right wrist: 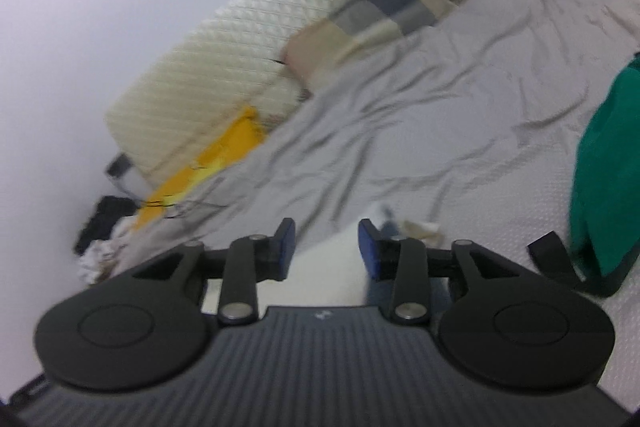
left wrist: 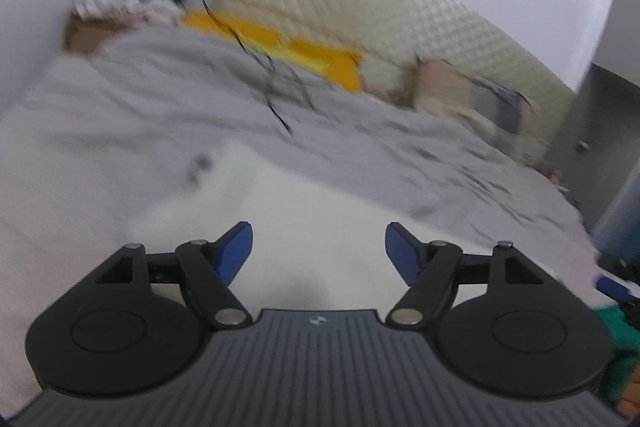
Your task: Fold large clothes
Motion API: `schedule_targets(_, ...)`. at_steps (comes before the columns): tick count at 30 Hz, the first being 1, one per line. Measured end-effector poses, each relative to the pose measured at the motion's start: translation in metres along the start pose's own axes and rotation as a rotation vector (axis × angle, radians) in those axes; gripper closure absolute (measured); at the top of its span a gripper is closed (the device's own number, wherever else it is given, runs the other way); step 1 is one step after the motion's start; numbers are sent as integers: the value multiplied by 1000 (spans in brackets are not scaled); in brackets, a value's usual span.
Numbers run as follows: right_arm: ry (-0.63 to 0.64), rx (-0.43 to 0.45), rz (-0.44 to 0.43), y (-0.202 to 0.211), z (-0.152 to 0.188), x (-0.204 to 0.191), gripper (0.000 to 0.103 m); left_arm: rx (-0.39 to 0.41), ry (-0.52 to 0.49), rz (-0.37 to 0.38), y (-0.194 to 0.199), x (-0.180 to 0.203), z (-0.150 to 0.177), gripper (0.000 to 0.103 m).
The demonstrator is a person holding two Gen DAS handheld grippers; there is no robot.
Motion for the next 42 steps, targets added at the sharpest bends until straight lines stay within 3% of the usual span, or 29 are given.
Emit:
schedule_targets(5, -16, -180, -103, -27, 33, -14, 57, -203, 172, 163, -20, 6, 34, 23)
schedule_targets(10, -111, -373, -52, -70, 76, 5, 61, -330, 376, 217, -38, -6, 62, 13)
schedule_targets(14, -193, -381, -66, -70, 78, 12, 61, -407, 606, 229, -60, -29, 82, 13)
schedule_targets(18, -212, -376, -65, -63, 83, 10, 61, -361, 756, 212, -82, -55, 81, 13)
schedule_targets(22, -237, -371, -68, -63, 82, 8, 61, -262, 743, 166, -99, -71, 67, 13)
schedule_targets(25, -269, -355, -83, -64, 79, 6, 59, -209, 814, 167, -107, -80, 64, 14)
schedule_targets(27, -293, -340, -109, -58, 75, 2, 58, -181, 806, 157, -106, -80, 60, 22)
schedule_targets(28, -307, -336, -134, -55, 73, -2, 58, -170, 779, 144, -104, -78, 57, 33)
schedule_targets(29, -324, -333, -170, -50, 72, -8, 52, -159, 745, 133, -102, -76, 52, 45)
schedule_targets(30, -340, -330, -201, -47, 70, -12, 45, -144, 703, 128, -99, -72, 48, 49)
schedule_targets(32, -391, -329, -278, -41, 73, -25, 9, -115, 631, 131, -92, -65, 37, 57)
schedule_targets(34, -452, -369, -345, -41, 81, -37, 4, -93, 580, 133, -90, -59, 29, 59)
schedule_targets(37, -527, -466, -404, -53, 106, -50, 5, -72, 569, 154, -85, -55, 23, 60)
schedule_targets(42, -646, -568, -332, -98, 141, -41, 4, -64, 592, 180, -73, -58, 27, 60)
Point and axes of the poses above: each gripper's, at about its wrist camera, not at the fingertips, and y roughly against the way its jaws point, x to its right, z to its underside, the point moved 8 cm from there along -y, roughly the way its jaws point, and after that the axes turned 1 degree about z, right-handed, at the moved point
